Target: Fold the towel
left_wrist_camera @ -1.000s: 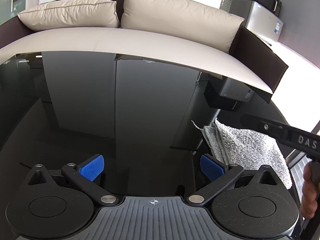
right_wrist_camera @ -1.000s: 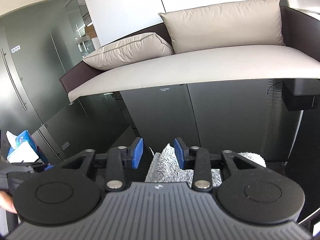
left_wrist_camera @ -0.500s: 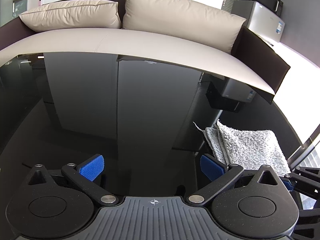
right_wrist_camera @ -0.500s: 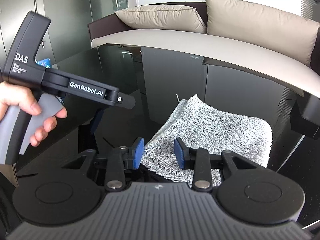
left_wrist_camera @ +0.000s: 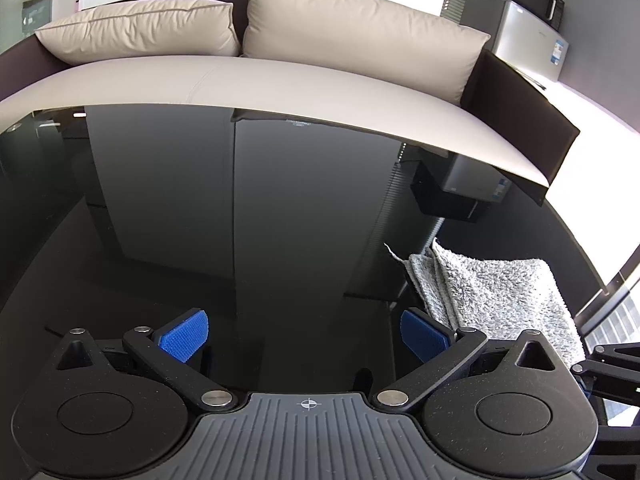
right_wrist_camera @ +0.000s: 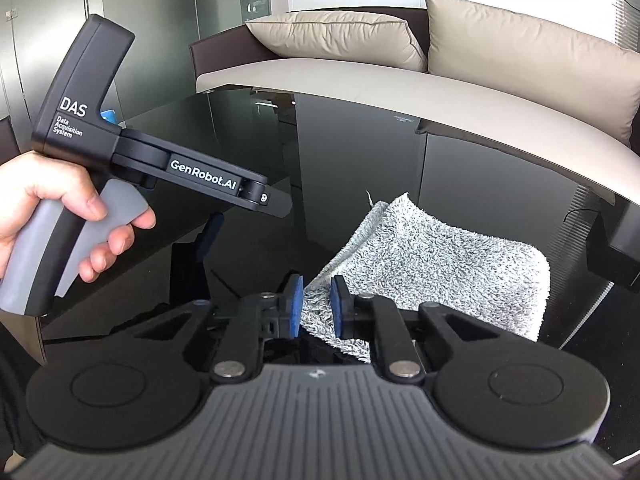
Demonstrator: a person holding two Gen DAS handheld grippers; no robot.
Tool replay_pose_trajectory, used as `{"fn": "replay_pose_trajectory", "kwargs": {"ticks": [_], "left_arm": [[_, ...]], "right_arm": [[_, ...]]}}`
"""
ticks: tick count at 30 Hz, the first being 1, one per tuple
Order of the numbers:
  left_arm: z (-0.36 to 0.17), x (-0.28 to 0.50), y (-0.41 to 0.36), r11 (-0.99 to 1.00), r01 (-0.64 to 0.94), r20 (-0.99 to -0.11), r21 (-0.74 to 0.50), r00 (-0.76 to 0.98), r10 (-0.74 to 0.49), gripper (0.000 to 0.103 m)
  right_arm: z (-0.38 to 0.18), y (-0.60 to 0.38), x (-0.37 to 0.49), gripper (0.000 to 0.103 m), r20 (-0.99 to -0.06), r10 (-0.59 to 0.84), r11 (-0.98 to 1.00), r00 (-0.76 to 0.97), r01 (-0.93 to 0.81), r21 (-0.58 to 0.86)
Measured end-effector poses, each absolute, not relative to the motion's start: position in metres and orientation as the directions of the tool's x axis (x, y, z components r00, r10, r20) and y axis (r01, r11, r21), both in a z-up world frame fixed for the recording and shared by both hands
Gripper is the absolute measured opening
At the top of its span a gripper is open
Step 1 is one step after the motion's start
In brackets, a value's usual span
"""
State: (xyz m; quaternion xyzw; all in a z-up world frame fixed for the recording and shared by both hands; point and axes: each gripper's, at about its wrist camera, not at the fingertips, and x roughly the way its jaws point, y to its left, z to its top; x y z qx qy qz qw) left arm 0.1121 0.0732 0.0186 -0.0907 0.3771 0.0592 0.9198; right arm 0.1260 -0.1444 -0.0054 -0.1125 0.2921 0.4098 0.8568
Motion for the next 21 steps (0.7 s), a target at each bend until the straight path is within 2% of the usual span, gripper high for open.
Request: {"fn": "replay_pose_trajectory", "kwargs": {"ticks": [7,9,21], "left_arm": [[0.018,0.112,0.073,0.976,-0.178,-0.705,-0.122,0.708,0.041,0.102],[0.018,0.112,0.073,0.977,-0.176,-0.705,-0.122,0.708,0.04,0.102],[0.018,0.113,0.073,0.976,-0.178,-0.705,-0.124,0.708,0.039,0.102]], "right_arm": [[-0.008,-0.141,0.127,0.015,-0.593,0.62,0.65,0.514,-0.76,0.02],[-0.007,-0.143,0.128,0.008,-0.588,0.62,0.655,0.519,-0.755,0.024],[0.016,-0.158,0.124,0.007,-0.53,0.695,0.61,0.486,-0.789,0.075]]}}
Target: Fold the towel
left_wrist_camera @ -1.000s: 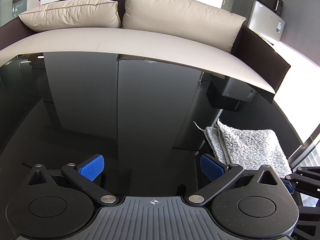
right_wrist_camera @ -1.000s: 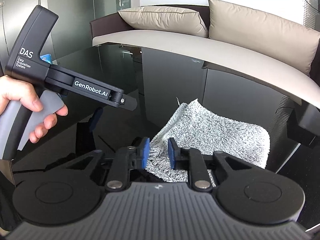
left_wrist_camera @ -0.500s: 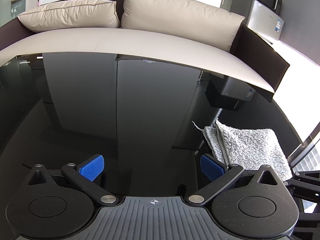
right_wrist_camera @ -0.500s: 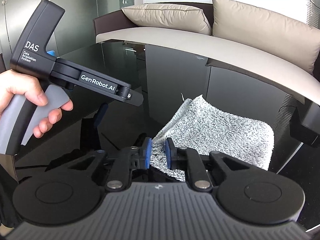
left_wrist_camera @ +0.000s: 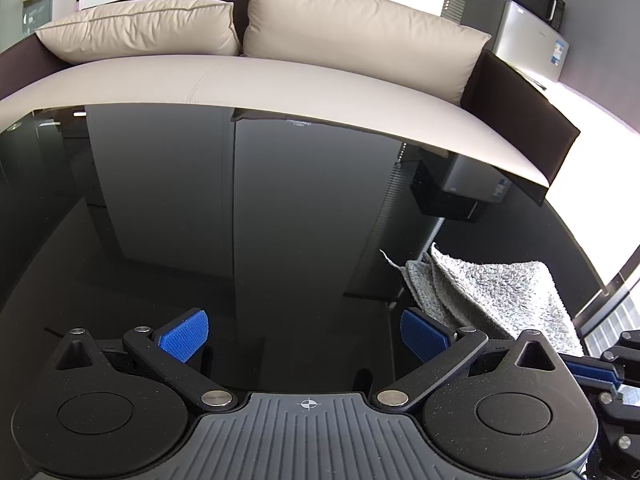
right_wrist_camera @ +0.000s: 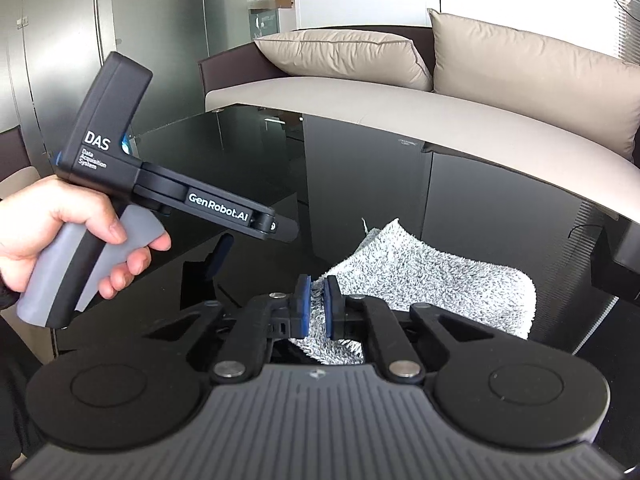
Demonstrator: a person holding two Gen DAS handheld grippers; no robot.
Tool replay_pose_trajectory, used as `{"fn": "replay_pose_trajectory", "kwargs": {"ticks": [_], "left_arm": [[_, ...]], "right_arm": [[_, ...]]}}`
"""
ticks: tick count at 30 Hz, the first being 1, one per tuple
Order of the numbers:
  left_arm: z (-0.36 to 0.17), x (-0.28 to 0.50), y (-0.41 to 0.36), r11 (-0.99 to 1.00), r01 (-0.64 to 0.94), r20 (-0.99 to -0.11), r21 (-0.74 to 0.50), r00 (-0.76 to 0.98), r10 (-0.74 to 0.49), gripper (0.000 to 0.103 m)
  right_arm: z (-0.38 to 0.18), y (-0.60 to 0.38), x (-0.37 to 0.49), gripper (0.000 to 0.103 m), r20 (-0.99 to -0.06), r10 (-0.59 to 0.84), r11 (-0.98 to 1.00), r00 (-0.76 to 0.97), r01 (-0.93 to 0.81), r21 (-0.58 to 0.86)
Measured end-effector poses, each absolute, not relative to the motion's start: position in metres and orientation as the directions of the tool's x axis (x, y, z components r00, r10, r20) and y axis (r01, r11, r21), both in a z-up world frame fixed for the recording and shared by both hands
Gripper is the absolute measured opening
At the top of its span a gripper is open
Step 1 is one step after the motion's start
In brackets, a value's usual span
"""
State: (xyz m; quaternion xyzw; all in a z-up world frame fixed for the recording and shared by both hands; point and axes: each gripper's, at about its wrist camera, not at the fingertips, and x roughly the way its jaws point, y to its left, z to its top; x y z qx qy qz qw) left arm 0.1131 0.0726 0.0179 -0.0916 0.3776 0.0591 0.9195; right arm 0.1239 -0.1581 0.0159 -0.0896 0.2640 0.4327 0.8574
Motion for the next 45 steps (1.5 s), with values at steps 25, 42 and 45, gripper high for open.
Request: {"fn": "replay_pose_trajectory", "kwargs": {"ticks": [25,42,45], "left_arm": [[0.019,0.114,0.071,0.978,-0.173,-0.71,-0.118,0.703,0.039,0.102],[0.015,0.114,0.062,0.983,-0.152,-0.717,-0.099,0.696,0.036,0.102],[0.015,0.116,0.062,0.984,-0.15,-0.717,-0.099,0.696,0.033,0.102]], "right_arm": [[0.006,-0.177,0.128,0.038,-0.6,0.707,0.573,0.374,-0.8,0.178],[-0.013,-0.211,0.164,0.038,-0.64,0.489,0.815,0.592,-0.572,0.094],[-0.011,-0.209,0.16,0.039,-0.651,0.474,0.826,0.594,-0.556,0.094]]}}
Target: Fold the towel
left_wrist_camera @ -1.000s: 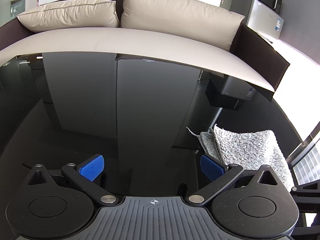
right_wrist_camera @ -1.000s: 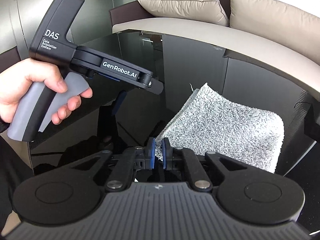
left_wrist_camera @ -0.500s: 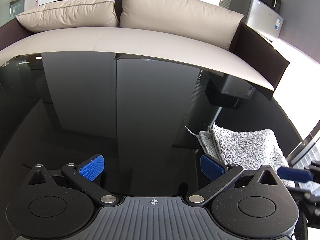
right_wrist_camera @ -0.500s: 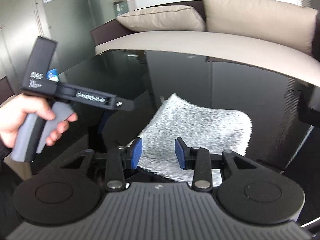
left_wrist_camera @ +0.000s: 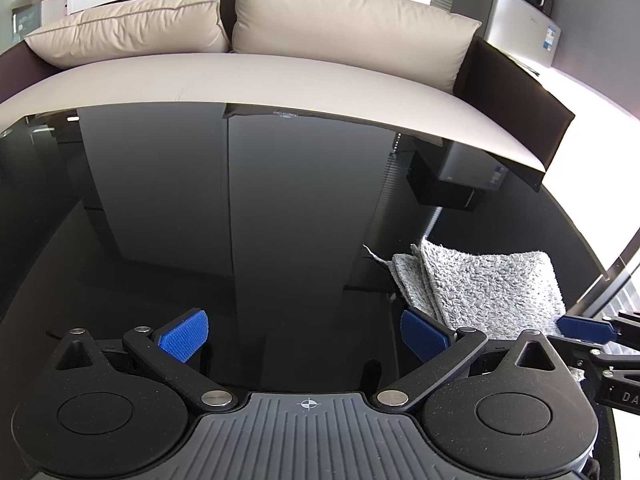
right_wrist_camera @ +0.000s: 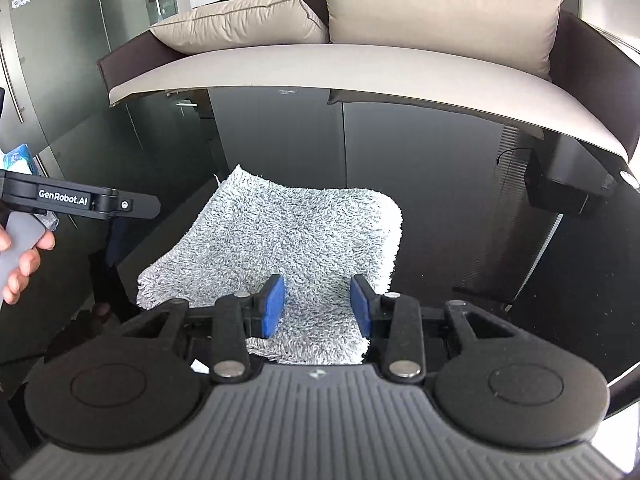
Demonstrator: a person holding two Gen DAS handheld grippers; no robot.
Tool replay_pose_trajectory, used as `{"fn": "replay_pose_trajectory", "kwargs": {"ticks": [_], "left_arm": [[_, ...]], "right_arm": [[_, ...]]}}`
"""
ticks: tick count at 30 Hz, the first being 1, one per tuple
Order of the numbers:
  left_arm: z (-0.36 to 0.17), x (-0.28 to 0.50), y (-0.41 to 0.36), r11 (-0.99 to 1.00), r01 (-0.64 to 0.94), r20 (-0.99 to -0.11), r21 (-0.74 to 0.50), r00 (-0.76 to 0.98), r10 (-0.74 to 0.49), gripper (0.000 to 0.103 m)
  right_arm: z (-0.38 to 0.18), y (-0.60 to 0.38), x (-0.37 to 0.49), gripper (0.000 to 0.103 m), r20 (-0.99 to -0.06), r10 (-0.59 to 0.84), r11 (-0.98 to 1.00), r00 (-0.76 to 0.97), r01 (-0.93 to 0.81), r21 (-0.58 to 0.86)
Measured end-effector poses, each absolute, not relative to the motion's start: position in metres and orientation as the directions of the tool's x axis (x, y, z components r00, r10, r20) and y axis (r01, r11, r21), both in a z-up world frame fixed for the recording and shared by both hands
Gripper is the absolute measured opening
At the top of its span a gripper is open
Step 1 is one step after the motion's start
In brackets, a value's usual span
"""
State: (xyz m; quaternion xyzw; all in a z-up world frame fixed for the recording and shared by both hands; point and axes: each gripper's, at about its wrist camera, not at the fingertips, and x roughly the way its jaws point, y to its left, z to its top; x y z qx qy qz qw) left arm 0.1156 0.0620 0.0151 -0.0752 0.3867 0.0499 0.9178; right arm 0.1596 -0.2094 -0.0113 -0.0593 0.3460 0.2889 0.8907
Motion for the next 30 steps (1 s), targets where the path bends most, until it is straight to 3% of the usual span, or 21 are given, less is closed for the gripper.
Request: {"fn": "replay_pose_trajectory", "kwargs": {"ticks": [17,22,30], "left_arm": [[0.01,0.116,0.048,0.994,-0.092,-0.71,-0.067,0.704,0.017,0.102],[0.012,0.111,0.043,0.994,-0.083,-0.688,-0.067,0.725,0.014,0.102],[0.013,0.103,0.036,0.994,-0.075,-0.659,-0.079,0.752,0.004,0.102]], "right_arm": [[-0.015,-0.178,0.14,0.042,-0.663,0.346,0.907,0.663,-0.418,0.056],[-0.015,-0.183,0.138,0.044,-0.623,0.334,0.926,0.708,-0.369,0.077],[-0.01,-0.213,0.132,0.07,-0.528,0.294,0.955,0.797,-0.267,0.129]]}}
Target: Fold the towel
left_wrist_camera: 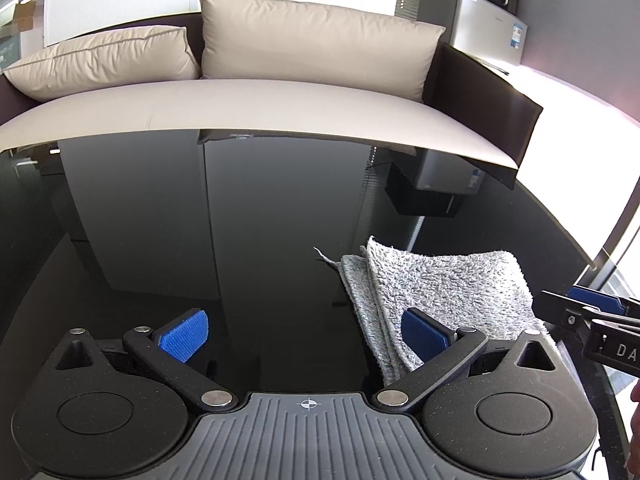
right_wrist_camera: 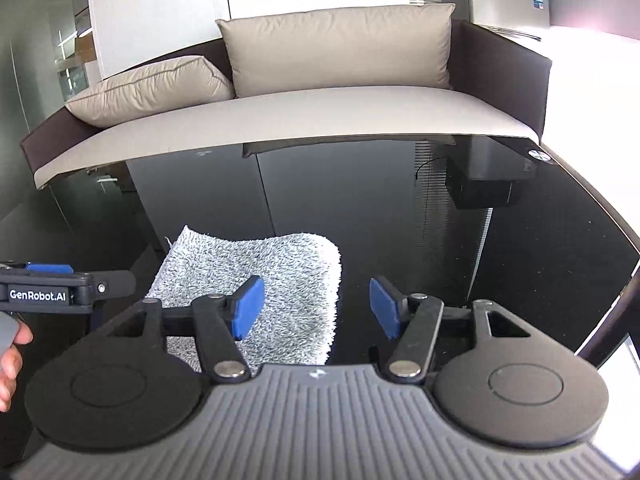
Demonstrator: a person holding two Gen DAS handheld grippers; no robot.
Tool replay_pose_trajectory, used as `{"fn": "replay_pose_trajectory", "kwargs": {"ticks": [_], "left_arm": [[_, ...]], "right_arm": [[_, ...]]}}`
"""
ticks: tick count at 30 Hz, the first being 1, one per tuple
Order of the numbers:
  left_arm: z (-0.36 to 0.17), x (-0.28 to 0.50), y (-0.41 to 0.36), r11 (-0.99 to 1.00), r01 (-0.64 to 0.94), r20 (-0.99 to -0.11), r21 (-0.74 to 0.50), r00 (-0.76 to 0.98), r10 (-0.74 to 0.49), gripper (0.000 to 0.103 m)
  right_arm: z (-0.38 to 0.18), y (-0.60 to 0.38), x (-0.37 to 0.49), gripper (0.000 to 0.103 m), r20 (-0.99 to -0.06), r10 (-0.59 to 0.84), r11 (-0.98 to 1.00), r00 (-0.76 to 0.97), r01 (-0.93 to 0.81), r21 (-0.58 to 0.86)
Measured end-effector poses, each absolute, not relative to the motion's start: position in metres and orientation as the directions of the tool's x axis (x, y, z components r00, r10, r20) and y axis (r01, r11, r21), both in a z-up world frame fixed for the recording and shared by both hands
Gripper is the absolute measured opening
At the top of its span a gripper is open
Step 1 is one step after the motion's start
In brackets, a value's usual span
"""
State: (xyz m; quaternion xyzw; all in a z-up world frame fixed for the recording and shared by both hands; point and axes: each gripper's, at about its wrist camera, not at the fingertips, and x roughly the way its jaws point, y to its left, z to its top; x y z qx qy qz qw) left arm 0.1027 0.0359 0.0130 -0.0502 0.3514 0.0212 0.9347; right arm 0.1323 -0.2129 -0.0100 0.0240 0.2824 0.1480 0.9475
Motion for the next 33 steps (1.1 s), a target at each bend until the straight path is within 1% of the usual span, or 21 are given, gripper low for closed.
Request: {"fn": "replay_pose_trajectory", "kwargs": {"ticks": [5,9,15,20,33], "left_arm": [[0.012,0.098,0.024,0.995,-0.062,-0.645,-0.078,0.764,-0.003,0.102],[0.013,0.094,0.016,0.996,-0.058,-0.632,-0.07,0.775,0.001,0.102],[0.013,0.088,0.008,0.996,-0.066,-0.621,-0.064,0.784,0.012,0.102],[0.014,0.082,0.002,0.996,-0.068,-0.612,-0.05,0.791,0.023,0.102],[0.014,0.066,-0.001,0.995,-0.086,-0.598,-0.042,0.8,0.044,0.102]], "right_arm": [[-0.013,-0.221,0.129,0.075,-0.524,0.276,0.961,0.806,-0.244,0.131],[-0.013,-0.226,0.124,0.093,-0.51,0.275,0.961,0.815,-0.236,0.141],[-0.012,-0.234,0.118,0.102,-0.499,0.289,0.957,0.817,-0.238,0.164],[-0.012,-0.235,0.112,0.102,-0.499,0.256,0.967,0.828,-0.222,0.128],[-0.012,-0.241,0.098,0.102,-0.504,0.239,0.971,0.83,-0.203,0.125]]}}
